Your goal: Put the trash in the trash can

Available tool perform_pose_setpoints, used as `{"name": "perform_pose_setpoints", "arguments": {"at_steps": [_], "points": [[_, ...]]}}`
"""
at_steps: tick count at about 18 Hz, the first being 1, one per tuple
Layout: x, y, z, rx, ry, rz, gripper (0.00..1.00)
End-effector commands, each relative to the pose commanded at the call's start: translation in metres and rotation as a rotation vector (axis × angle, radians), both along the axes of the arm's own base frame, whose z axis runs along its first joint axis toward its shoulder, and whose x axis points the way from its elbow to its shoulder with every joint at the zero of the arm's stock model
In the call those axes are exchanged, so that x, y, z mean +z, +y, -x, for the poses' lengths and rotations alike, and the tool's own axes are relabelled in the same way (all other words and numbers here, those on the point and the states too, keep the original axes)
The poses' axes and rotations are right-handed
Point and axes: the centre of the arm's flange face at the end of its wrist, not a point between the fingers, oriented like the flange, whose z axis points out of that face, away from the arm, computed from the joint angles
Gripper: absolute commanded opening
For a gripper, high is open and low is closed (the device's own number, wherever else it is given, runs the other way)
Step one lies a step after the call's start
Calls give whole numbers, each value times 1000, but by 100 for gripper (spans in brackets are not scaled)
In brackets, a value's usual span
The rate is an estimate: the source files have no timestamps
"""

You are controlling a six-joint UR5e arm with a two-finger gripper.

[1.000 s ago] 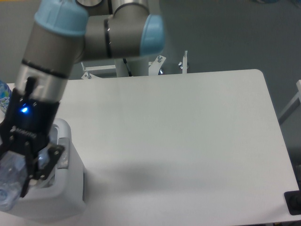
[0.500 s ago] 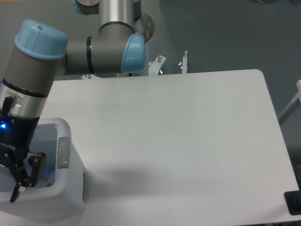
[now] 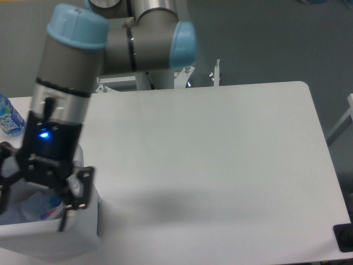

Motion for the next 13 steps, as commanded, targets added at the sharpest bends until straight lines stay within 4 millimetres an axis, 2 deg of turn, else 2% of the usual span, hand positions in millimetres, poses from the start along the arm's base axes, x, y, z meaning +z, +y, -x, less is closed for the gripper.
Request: {"name": "perform_pose_setpoints", "arguments": {"at_steps": [3, 5, 9, 13], "points": [[9, -36, 30, 99, 52, 29, 100], [4, -59, 54, 118, 78, 61, 100], [8, -114, 93, 86, 211, 164, 100], [4, -161, 126, -16, 322, 358, 100]]}}
